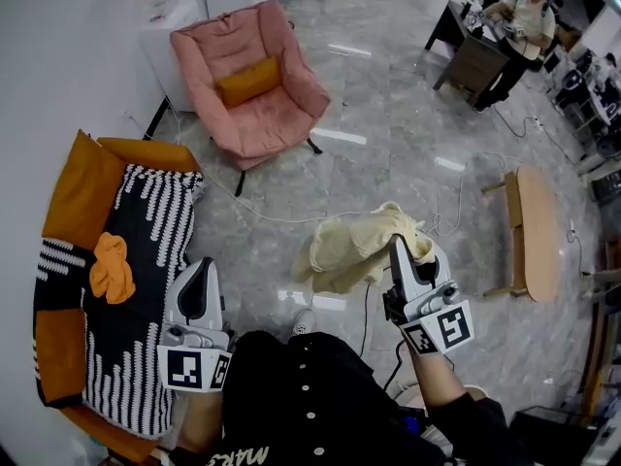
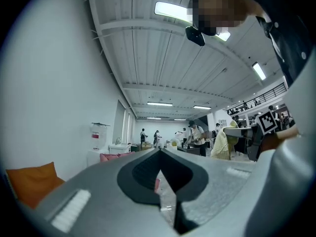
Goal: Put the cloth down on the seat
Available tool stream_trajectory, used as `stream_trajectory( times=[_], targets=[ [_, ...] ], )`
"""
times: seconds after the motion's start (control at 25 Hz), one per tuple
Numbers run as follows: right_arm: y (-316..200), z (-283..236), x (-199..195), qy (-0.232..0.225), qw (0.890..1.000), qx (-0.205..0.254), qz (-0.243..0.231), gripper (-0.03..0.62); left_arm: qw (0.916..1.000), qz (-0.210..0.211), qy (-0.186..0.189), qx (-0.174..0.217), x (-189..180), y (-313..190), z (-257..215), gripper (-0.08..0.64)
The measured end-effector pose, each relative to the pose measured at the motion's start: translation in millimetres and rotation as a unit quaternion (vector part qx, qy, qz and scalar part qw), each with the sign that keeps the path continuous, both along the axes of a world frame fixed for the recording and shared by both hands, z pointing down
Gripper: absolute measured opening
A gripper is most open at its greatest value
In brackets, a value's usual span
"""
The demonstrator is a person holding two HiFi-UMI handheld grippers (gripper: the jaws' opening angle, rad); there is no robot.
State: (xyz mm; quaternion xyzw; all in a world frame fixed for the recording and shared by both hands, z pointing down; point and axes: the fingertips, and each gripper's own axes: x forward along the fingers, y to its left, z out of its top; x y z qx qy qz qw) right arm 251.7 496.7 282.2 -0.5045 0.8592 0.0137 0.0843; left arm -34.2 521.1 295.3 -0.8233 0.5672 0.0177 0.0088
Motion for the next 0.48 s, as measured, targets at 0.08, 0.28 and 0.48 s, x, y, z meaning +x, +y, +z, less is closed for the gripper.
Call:
stream_trajectory(
  times=[0.08, 0.28, 0.48],
  targets=[
    [-8.3, 3.5, 3.7, 0.0, 1.0, -0.005, -0.001, 0.083, 1.0, -0.006, 0.001, 0.002, 4.6, -2.8, -1.5, 0.0],
    [-30.3, 5.1, 2.4, 0.001, 1.0, -0.021, -0.005, 0.083, 0.9996, -0.012, -0.008, -0.022, 8.8, -14.1, 2.7, 0.001],
    [-42.2, 13.9, -5.3, 0.002, 1.0, -0.027, -0.007, 0.083, 0.9995, -0.018, -0.006, -0.026, -0.9, -23.6, 8.7, 0.001]
  ],
)
